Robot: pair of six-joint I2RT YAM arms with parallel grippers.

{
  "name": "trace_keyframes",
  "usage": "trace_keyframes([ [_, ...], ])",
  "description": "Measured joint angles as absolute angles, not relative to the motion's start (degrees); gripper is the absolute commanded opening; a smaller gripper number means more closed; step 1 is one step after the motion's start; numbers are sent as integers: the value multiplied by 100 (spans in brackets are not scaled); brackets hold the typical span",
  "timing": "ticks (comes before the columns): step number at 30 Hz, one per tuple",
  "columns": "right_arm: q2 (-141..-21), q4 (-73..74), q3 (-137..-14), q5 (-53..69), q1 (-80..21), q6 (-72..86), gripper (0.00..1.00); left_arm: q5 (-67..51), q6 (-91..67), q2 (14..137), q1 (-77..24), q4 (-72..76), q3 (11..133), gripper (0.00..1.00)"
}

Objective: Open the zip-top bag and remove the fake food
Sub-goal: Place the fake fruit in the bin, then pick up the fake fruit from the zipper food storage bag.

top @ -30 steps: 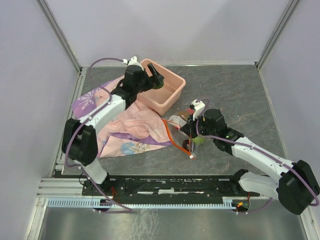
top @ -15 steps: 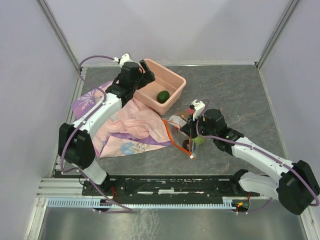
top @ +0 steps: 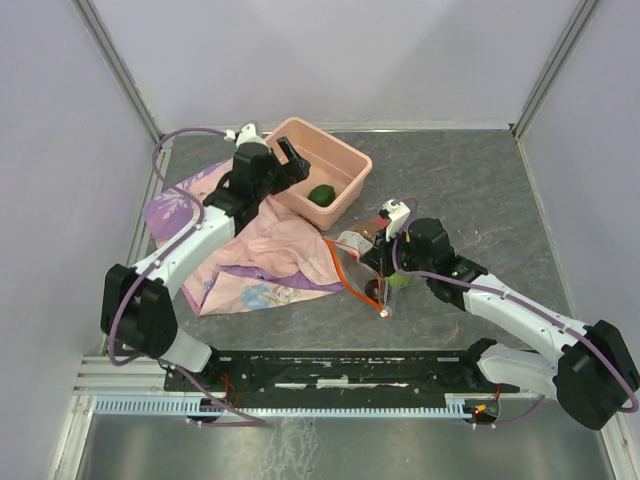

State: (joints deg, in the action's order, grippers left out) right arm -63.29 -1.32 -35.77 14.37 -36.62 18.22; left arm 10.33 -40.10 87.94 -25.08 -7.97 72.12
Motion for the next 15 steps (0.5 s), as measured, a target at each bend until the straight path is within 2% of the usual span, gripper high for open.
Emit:
trace_keyframes([
  [9,-6329,-132,-3577,1441,-3662,1824,2,-661,-3747,6805,-2508,1175,4451,99],
  [15,-6267,-130,-3577,1439,-3660,1837,2,-2005,-3876,5894,-2512,3028,2840,89],
])
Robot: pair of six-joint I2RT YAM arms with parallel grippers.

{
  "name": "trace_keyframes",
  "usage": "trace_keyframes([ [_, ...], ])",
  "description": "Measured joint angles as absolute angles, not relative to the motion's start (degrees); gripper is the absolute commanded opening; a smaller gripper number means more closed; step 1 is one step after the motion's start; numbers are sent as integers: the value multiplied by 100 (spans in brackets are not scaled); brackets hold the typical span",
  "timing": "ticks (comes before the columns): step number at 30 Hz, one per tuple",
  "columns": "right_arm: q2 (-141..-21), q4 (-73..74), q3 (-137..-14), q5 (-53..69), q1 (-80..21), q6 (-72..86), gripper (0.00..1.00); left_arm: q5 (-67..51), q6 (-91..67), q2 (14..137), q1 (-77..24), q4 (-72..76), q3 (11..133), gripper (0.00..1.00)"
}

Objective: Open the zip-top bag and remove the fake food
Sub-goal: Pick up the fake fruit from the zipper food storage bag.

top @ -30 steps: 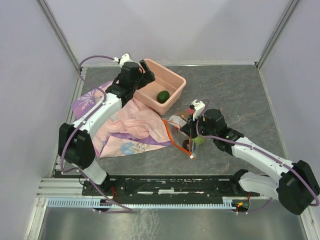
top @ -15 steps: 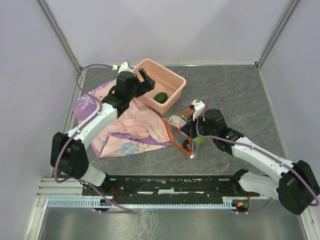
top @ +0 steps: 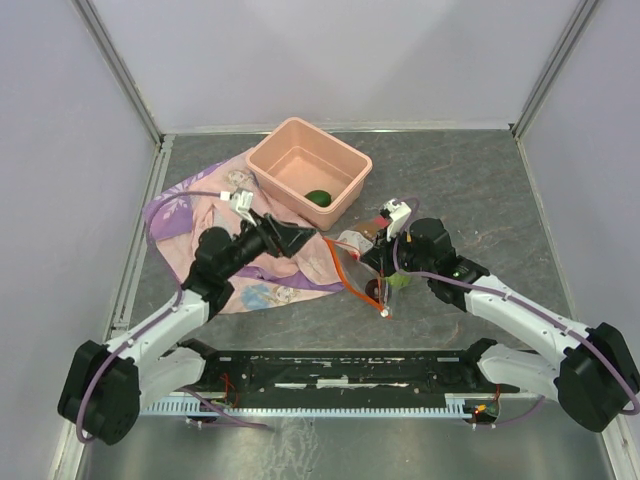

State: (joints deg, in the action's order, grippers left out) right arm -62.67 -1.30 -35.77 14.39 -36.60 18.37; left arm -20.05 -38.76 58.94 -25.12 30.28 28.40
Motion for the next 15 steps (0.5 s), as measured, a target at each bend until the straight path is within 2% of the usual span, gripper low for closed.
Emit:
trace_keyframes([
  [6,-6219,-128,-3577,1441,-3660,1841,2,-2626,-4388,5695,-2864,4285,1831,86],
  [15,-6219,-126,-3577,1468,-3658,1909,2,-2102,-4550,6080,-4163,4847,1614,77],
])
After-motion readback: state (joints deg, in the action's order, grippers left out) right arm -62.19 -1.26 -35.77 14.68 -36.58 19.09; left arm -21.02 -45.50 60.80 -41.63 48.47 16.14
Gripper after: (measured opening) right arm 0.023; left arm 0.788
